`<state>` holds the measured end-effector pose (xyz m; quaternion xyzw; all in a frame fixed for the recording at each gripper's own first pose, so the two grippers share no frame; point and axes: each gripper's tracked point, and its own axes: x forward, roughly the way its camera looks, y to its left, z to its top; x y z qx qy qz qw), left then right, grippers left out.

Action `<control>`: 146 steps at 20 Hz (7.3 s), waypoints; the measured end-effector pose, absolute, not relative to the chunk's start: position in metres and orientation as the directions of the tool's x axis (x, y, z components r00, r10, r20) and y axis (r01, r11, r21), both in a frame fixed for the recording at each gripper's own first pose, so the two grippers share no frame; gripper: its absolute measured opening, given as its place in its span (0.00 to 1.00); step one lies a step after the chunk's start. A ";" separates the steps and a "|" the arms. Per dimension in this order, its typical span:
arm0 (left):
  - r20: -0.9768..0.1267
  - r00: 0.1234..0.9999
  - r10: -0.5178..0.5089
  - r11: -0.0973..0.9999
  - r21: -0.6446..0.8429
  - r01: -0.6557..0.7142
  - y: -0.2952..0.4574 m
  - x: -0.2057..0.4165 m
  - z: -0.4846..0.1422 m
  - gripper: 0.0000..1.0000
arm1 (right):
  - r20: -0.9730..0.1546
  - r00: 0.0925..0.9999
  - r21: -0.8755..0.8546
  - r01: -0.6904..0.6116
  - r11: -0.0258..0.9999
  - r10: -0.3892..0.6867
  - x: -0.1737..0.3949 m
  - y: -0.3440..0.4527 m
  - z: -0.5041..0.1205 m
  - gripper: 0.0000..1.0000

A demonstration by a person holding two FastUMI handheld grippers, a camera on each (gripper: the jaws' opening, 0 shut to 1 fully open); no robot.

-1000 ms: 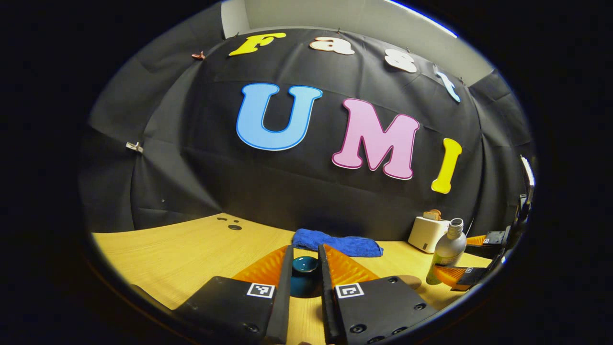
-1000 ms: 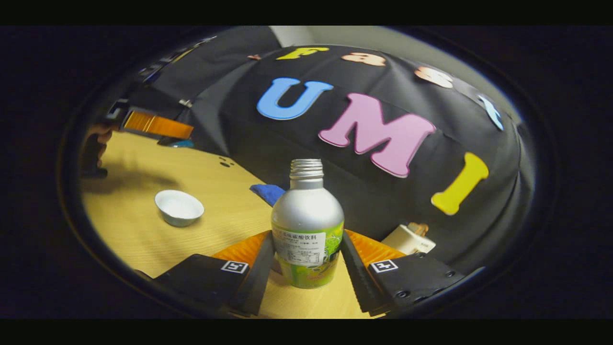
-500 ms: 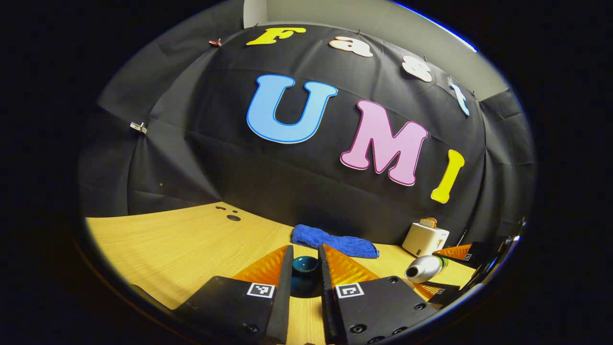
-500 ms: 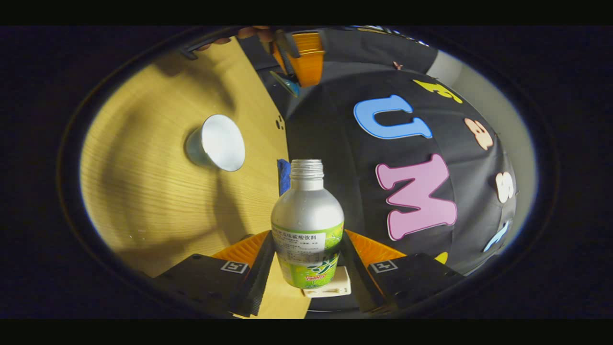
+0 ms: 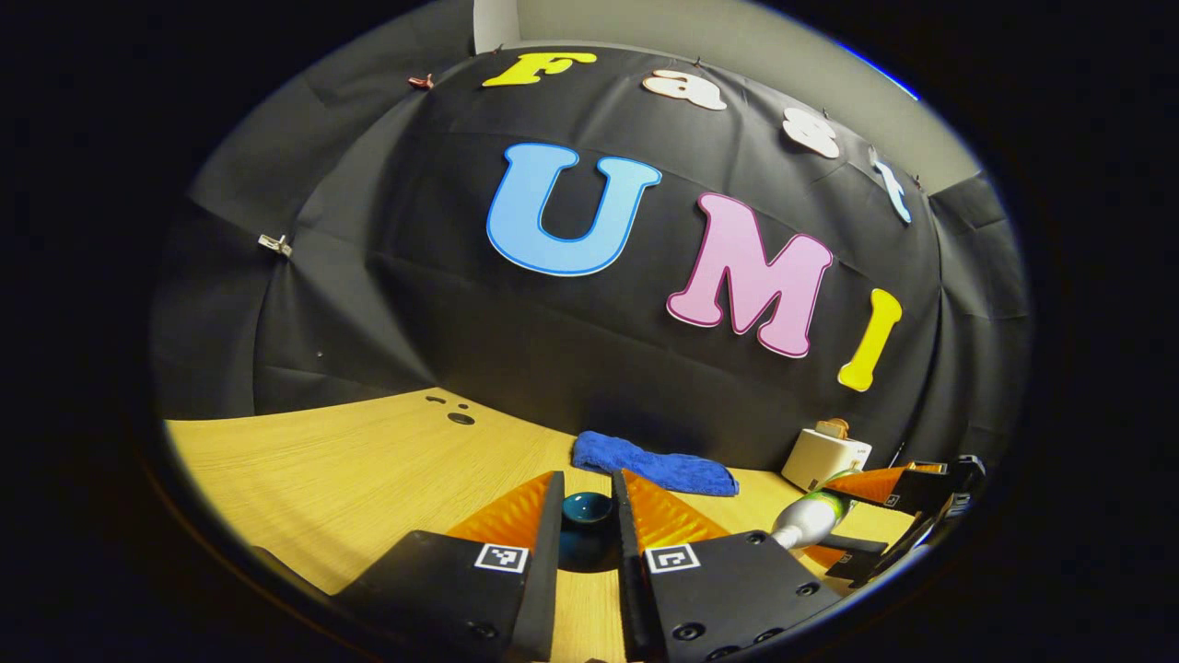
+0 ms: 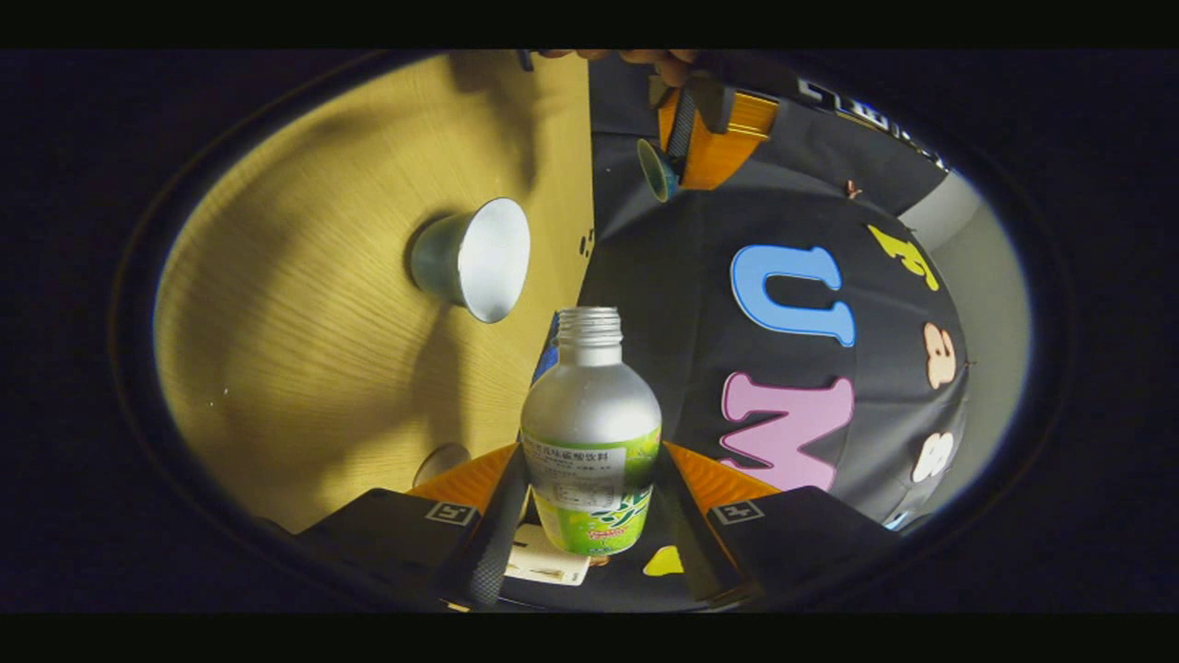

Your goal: Open the teacup lid with one hand, grasp the water bottle and pour water into the teacup with the other hand; after pouring, place the water bottle on the coaster and then close the teacup lid.

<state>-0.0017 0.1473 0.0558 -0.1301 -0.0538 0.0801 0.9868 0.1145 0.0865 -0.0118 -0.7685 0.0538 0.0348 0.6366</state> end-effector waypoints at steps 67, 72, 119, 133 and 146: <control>0.078 0.986 0.150 0.939 -0.324 -0.118 0.151 -0.005 0.054 0.28 | -0.304 0.949 -0.585 -0.250 0.771 0.077 0.108 0.108 -0.031 0.77; 0.077 0.987 0.141 0.939 -0.326 -0.109 0.147 -0.004 0.054 0.31 | -0.193 0.972 -0.179 -0.171 0.969 0.136 0.107 0.087 0.007 0.77; -0.003 1.000 -0.023 0.978 -0.209 0.022 0.057 0.018 0.030 0.31 | -0.246 0.967 0.031 -0.064 0.997 0.070 0.046 0.000 -0.044 0.98; -0.149 0.989 -0.006 0.999 -0.033 0.001 0.019 0.037 -0.018 0.31 | -0.029 0.999 0.000 0.043 0.999 -0.043 0.013 -0.019 -0.012 0.99; -0.163 0.986 0.017 1.000 0.018 -0.015 0.018 0.045 -0.027 0.31 | -0.028 0.999 0.002 0.015 1.000 -0.015 0.013 -0.014 -0.012 0.99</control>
